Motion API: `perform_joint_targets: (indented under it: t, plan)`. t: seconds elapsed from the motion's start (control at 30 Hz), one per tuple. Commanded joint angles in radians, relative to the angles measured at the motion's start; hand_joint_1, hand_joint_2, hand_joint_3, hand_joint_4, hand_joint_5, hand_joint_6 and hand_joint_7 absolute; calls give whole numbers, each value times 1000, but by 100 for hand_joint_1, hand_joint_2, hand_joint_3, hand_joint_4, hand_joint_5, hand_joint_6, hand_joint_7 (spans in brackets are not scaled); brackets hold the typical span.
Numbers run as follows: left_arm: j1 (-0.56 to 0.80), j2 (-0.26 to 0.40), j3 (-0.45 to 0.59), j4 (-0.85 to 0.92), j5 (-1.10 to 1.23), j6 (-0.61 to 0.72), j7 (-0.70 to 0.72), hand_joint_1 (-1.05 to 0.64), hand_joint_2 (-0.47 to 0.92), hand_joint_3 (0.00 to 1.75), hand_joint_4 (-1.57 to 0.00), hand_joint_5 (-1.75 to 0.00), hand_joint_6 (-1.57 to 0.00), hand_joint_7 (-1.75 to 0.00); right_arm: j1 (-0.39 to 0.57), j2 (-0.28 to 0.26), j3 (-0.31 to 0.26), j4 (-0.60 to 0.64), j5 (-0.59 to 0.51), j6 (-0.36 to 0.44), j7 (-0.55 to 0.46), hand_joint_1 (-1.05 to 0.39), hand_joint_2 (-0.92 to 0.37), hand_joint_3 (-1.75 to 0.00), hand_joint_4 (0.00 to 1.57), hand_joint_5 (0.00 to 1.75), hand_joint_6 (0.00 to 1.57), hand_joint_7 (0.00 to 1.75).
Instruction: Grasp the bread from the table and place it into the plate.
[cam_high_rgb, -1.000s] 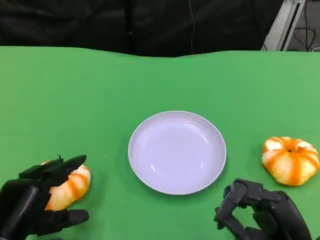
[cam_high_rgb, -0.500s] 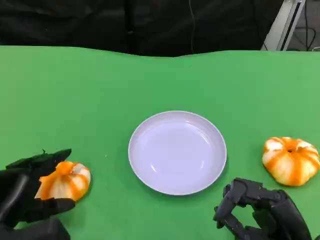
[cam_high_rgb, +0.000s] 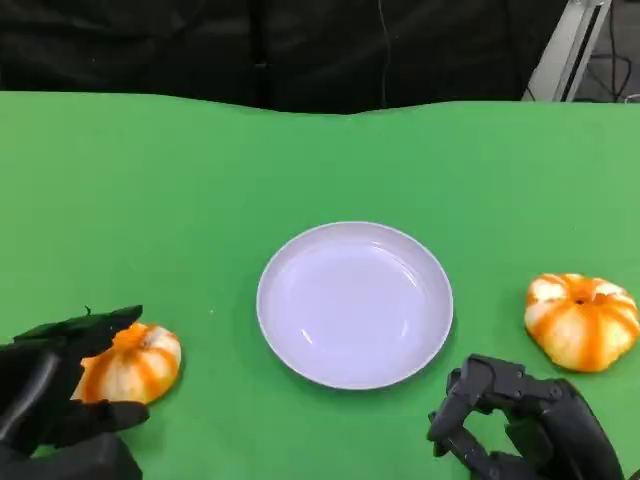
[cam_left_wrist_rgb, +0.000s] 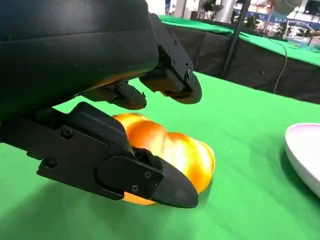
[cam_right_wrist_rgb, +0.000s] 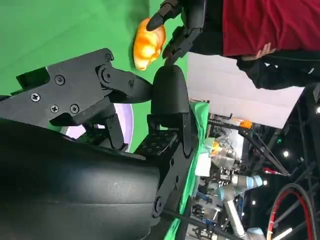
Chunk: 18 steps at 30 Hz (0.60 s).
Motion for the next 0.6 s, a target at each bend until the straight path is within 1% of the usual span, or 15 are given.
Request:
perform_joint_targets:
  t: [0.03,0.27,0.6]
  plan:
    - [-9,26,-8,21,-6,-3,29,-84,92,6,-56,-1,-56,0,5,-10,-8,-9,2,1,-10,-15,-76,-69,75,157,78,126]
    - [-6,27,-19,22,-9,-1,34,-83,92,5,-56,-1,-56,0,5,-11,-8,-6,4,-4,-11,-16,-75,-70,76,157,78,126]
    - [6,25,-40,7,-15,5,27,-83,92,7,-56,0,-56,0,6,-13,-8,-7,16,-7,-4,-16,-75,-71,75,158,77,127]
